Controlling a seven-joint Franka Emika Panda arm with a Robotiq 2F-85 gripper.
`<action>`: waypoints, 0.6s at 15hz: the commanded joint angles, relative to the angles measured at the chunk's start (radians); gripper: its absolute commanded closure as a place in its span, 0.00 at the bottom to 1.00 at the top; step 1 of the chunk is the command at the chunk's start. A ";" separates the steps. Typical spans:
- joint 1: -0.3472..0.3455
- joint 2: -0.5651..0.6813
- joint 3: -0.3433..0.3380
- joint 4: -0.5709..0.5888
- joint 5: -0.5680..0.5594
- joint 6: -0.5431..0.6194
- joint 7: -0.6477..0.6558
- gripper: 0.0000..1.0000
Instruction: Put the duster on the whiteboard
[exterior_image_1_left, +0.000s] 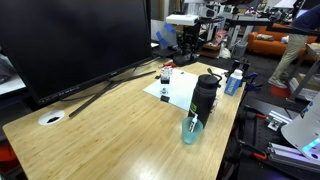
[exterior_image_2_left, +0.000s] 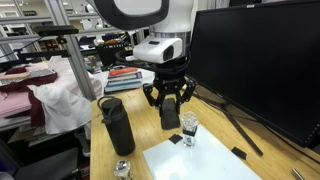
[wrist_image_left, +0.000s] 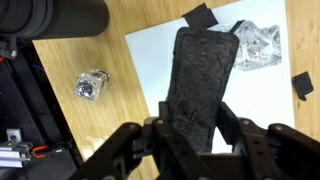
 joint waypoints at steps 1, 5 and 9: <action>-0.051 -0.049 -0.003 -0.052 0.050 -0.008 -0.009 0.75; -0.085 -0.049 -0.014 -0.083 0.067 -0.006 0.001 0.75; -0.085 -0.029 -0.008 -0.069 0.046 -0.004 0.000 0.50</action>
